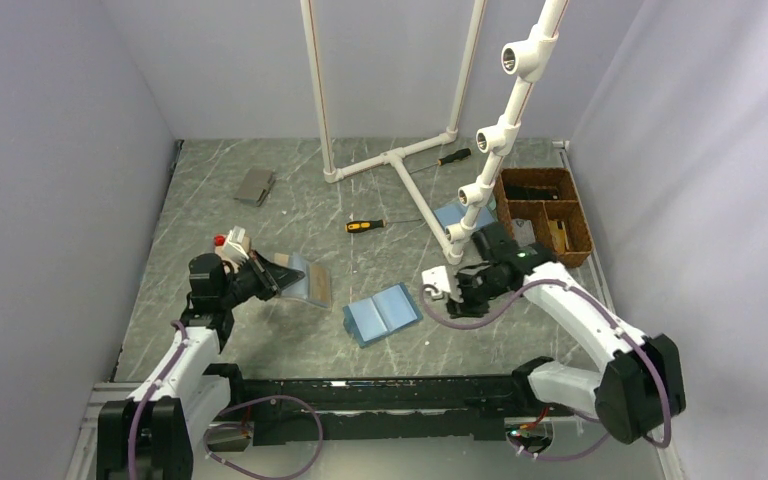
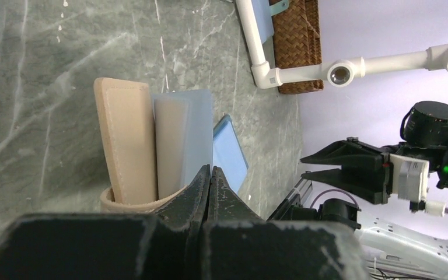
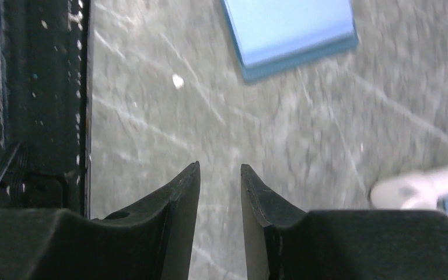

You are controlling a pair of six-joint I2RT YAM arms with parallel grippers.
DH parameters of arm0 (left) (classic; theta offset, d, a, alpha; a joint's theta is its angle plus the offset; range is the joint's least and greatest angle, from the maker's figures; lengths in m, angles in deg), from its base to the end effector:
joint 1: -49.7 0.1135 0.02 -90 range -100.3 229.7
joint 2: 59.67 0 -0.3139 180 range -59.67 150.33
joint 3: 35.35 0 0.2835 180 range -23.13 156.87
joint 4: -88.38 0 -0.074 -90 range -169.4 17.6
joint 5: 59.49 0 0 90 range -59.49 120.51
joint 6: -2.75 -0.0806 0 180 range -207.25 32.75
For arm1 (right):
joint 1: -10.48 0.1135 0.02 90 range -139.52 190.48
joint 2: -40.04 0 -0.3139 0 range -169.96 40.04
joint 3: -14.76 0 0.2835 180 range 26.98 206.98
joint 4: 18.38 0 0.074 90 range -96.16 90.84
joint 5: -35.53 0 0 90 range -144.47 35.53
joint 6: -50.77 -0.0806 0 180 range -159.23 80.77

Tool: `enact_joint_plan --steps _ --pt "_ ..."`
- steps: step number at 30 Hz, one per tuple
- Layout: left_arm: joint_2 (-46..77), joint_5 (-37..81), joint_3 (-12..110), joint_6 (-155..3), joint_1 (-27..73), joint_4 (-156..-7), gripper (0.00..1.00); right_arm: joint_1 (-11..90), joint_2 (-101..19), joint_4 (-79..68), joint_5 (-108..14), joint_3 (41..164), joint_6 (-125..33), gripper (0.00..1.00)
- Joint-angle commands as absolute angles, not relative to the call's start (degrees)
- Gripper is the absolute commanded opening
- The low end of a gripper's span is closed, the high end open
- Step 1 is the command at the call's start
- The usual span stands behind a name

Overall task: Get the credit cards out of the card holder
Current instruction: Remove the credit card from the card holder.

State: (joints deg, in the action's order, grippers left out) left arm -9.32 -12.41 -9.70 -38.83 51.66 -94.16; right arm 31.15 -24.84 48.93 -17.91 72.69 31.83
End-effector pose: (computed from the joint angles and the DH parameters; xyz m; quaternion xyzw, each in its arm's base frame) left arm 0.2022 -0.0480 0.1865 -0.1440 0.7857 -0.4838 0.3575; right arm 0.1756 0.1176 0.2299 -0.7050 0.6242 0.2258 0.2499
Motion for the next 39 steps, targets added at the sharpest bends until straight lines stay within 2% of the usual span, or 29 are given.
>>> enact_joint_plan --steps 1,5,8,10,12,15,19,24,31,34,39 --pt "-7.6 -15.8 -7.0 -36.1 51.9 -101.7 0.00 43.6 -29.7 37.4 -20.6 76.8 21.5 0.35" --pt "-5.5 -17.2 -6.3 -35.2 51.7 -105.4 0.00 56.9 -37.0 32.1 -30.9 82.9 10.2 0.34" --pt "-3.9 -17.5 -4.8 -35.8 51.7 -106.4 0.00 63.2 -43.4 30.8 -36.9 89.4 4.1 0.30" --pt "-2.5 -17.2 -3.8 -36.1 51.6 -107.2 0.00 64.1 -47.0 30.7 -37.0 94.1 0.1 0.23" --pt "-0.8 -17.4 -2.9 -35.6 51.5 -109.2 0.00 64.1 -49.3 30.7 -36.7 96.8 -3.6 0.21" --pt "3.0 -17.8 -2.4 -33.2 51.0 -114.9 0.00 64.1 -48.9 27.4 -36.1 95.7 -7.9 0.22" --pt "10.3 -17.4 -2.5 -31.2 50.1 -118.9 0.00 63.6 -49.3 22.8 -37.6 94.5 -13.1 0.30" --pt "14.4 -10.4 -2.0 -35.1 50.1 -103.3 0.00 63.4 -51.4 20.2 -37.8 93.8 -17.2 0.34" --pt "7.0 4.5 -1.6 -39.4 50.1 -81.9 0.01 62.0 -53.1 18.3 -39.9 95.3 -21.1 0.39" --pt "5.2 9.0 -0.4 -40.0 50.1 -73.6 0.12 60.9 -54.2 17.4 -39.4 97.8 -21.9 0.41" --pt "6.4 13.2 1.1 -40.3 50.1 -67.2 0.18 60.9 -57.4 14.9 -46.1 104.0 -18.9 0.42"
